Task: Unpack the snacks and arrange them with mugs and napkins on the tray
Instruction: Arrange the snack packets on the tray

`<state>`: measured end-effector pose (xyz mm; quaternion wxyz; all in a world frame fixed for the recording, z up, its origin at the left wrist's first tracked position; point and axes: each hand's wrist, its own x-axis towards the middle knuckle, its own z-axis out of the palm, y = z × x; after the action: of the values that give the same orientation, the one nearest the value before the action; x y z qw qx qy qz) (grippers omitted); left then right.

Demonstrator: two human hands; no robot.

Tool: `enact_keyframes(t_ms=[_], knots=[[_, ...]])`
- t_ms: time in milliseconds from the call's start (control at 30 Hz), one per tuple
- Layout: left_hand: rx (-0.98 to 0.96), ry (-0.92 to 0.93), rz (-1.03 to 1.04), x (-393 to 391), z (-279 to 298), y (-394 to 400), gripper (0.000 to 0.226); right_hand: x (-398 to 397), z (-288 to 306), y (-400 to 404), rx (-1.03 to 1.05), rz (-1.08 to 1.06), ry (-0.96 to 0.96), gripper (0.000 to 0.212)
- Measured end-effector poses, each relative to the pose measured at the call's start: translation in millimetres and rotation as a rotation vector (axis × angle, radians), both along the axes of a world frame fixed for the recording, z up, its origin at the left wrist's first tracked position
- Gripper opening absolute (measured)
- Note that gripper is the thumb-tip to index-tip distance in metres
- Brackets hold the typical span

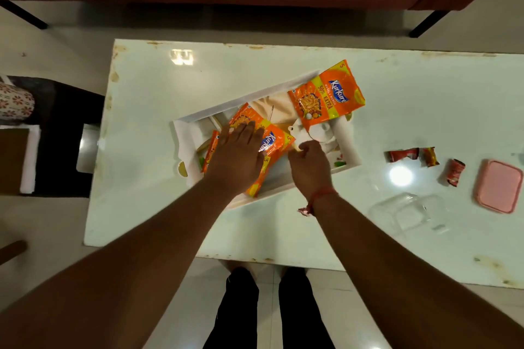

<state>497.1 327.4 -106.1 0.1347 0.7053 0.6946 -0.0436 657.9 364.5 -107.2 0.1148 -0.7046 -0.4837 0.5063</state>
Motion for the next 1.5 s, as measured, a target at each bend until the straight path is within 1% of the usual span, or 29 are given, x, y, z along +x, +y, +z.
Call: enact_keyframes(t_ms=[33, 67, 100, 133, 167, 200, 300, 367, 433, 500, 567, 633, 733, 833, 900, 933, 1000, 1067, 1200, 1267, 1333, 1367, 1400, 1467, 1500], knots=[[-0.011, 0.011, -0.001, -6, 0, -3, 0.060, -9, -3, -3, -0.131, -0.063, 0.033, 0.041], [-0.027, 0.013, 0.004, -10, -1, -6, 0.062, -16, -6, -5, -0.215, -0.105, 0.067, 0.046], [-0.045, 0.017, 0.009, -15, -3, -9, 0.063, -23, -11, -5, -0.259, -0.129, 0.111, 0.044], [-0.063, 0.028, 0.013, -18, -5, -11, 0.065, -29, -16, -4, -0.259, -0.146, 0.164, 0.038], [-0.080, 0.039, 0.016, -21, -6, -14, 0.066, -32, -29, -3, -0.243, -0.155, 0.198, 0.032], [-0.086, 0.047, 0.017, -22, -8, -16, 0.066, -37, -33, 0, -0.226, -0.150, 0.188, 0.028], [-0.073, 0.025, 0.055, -22, -8, -18, 0.062, -41, -14, 12, -0.101, -0.076, 0.071, 0.018], [-0.026, -0.013, 0.099, -22, -6, -18, 0.061, -40, 5, 18, 0.002, -0.041, -0.002, 0.018], [0.036, -0.058, 0.126, -20, -2, -18, 0.059, -32, 18, 22, 0.136, 0.007, -0.040, 0.023], [0.118, -0.145, 0.123, -10, 5, -15, 0.049, -17, 29, 27, 0.275, 0.038, -0.060, 0.027], [0.177, -0.256, 0.087, 9, 12, -11, 0.040, 7, 32, 35, 0.355, 0.045, -0.074, 0.030], [0.168, -0.343, 0.051, 35, 19, -9, 0.044, 33, 33, 44, 0.362, 0.054, -0.090, 0.033], [0.068, -0.498, 0.085, 74, 21, -8, 0.048, 64, 32, 54, 0.316, 0.043, -0.149, 0.035], [-0.068, -0.696, 0.237, 106, 9, -2, 0.049, 82, 28, 62, 0.256, 0.034, -0.167, 0.034], [-0.169, -0.844, 0.351, 120, -5, 2, 0.046, 90, 25, 66, 0.231, 0.031, -0.161, 0.033], [-0.214, -0.882, 0.393, 125, -11, 4, 0.045, 94, 22, 67, 0.222, 0.032, -0.163, 0.032], [-0.271, -0.896, 0.433, 130, -19, 7, 0.050, 99, 17, 69, 0.213, 0.032, -0.176, 0.030], [-0.277, -0.887, 0.434, 132, -23, 10, 0.054, 104, 11, 69, 0.200, 0.027, -0.191, 0.029], [-0.278, -0.832, 0.354, 129, -30, 11, 0.050, 112, 6, 66, 0.205, 0.028, -0.182, 0.028], [-0.271, -0.827, 0.327, 128, -30, 10, 0.046, 115, 4, 65, 0.204, 0.037, -0.181, 0.030], [-0.258, -0.823, 0.304, 128, -28, 9, 0.048, 117, 3, 64, 0.195, 0.024, -0.176, 0.034], [-0.250, -0.815, 0.295, 127, -24, 8, 0.050, 118, 3, 63, 0.221, 0.011, -0.187, 0.037], [-0.225, -0.798, 0.285, 125, -19, 6, 0.050, 119, 3, 61, 0.292, 0.015, -0.234, 0.039], [-0.117, -0.761, 0.283, 117, -6, 0, 0.046, 119, 6, 54, 0.506, 0.082, -0.381, 0.039], [-0.037, -0.743, 0.285, 109, 0, -4, 0.043, 115, 11, 48, 0.611, 0.106, -0.422, 0.037]])
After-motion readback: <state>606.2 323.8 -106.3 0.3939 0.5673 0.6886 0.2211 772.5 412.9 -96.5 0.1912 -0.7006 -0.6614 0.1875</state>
